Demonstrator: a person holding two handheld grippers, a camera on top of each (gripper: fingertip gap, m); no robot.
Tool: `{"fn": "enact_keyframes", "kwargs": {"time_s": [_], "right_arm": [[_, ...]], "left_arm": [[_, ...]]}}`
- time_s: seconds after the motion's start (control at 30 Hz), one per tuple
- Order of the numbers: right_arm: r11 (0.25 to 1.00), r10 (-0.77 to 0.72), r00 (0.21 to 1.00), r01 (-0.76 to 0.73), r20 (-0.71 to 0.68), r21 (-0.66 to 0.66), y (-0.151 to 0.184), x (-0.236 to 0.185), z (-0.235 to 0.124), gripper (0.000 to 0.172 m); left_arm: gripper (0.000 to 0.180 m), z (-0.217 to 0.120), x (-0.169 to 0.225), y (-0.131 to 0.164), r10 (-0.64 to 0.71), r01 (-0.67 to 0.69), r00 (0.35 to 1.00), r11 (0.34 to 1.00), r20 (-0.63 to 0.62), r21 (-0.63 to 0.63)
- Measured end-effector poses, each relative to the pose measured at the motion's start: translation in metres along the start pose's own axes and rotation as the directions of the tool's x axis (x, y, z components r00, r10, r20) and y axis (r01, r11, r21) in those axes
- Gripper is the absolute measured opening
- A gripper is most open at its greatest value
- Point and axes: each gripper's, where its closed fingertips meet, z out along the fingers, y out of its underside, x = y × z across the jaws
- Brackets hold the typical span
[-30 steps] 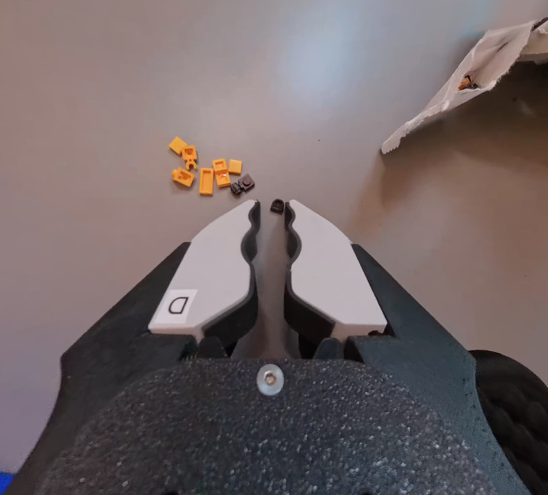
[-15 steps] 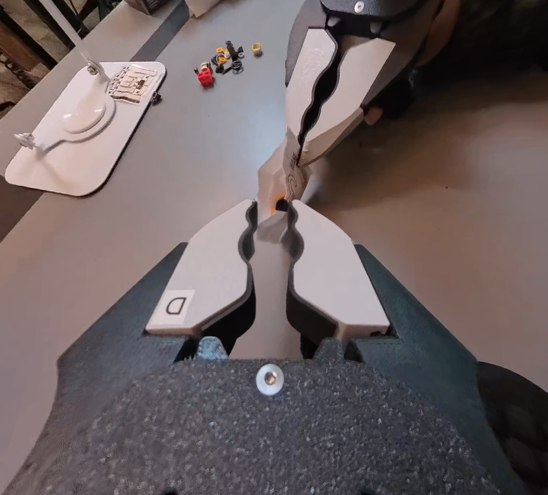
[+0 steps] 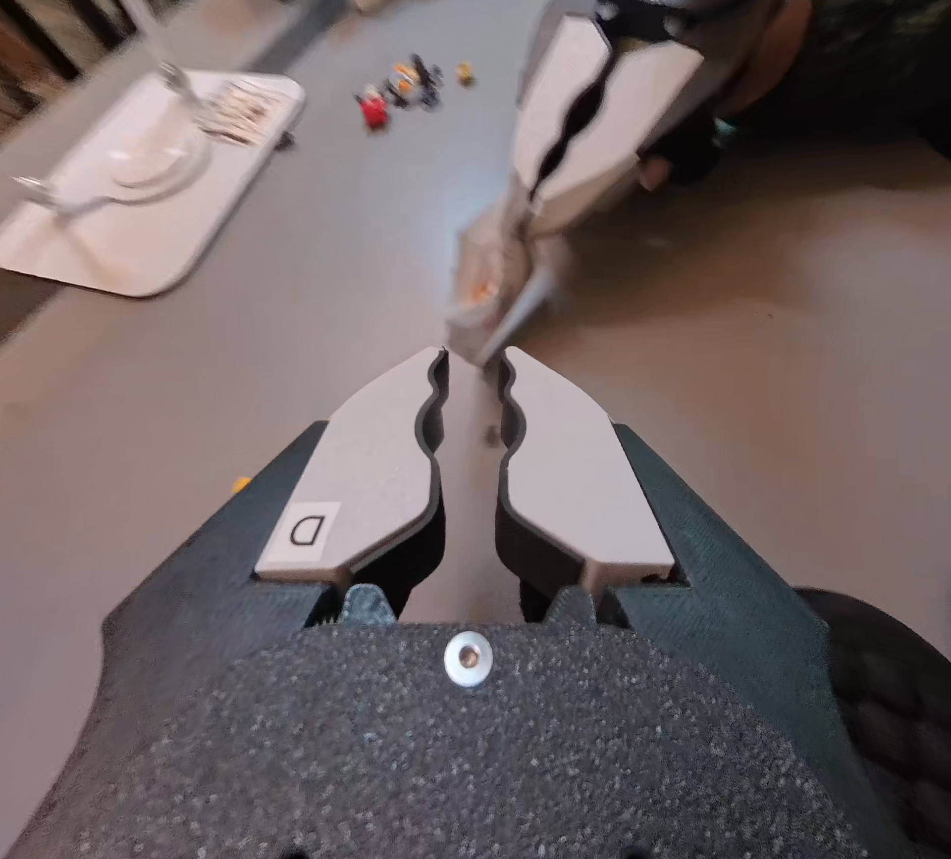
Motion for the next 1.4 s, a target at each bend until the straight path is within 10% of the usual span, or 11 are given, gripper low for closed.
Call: {"fn": "enact_keyframes", "kwargs": {"time_s": [0.23,1.07,1.23,1.4], "right_arm": [[0.999,0.042,0.998,-0.041,-0.053,0.017,-0.001,0.013,-0.005,0.0],[1.0,0.019,0.999,-0.019,-0.026,-0.004,0.002,0.005,-0.002,0.0],[1.0,0.019,1.0,-0.019,-0.024,-0.007,0.002,0.005,-0.002,0.0],[1.0,0.022,0.999,-0.023,-0.023,-0.007,0.002,0.005,-0.002,0.0]], "left_arm": [[0.029,0.026,0.007,0.06,-0.098,0.085,0.995,0.946,-0.026,-0.312],[0.0,-0.009,-0.031,0.022,-0.07,0.09,0.988,0.985,0.138,-0.145],[0.077,-0.021,-0.052,0.067,-0.252,0.321,0.937,0.896,0.242,-0.308],[0.07,-0.025,-0.045,0.087,-0.281,0.348,0.934,0.858,0.222,-0.378]]}}
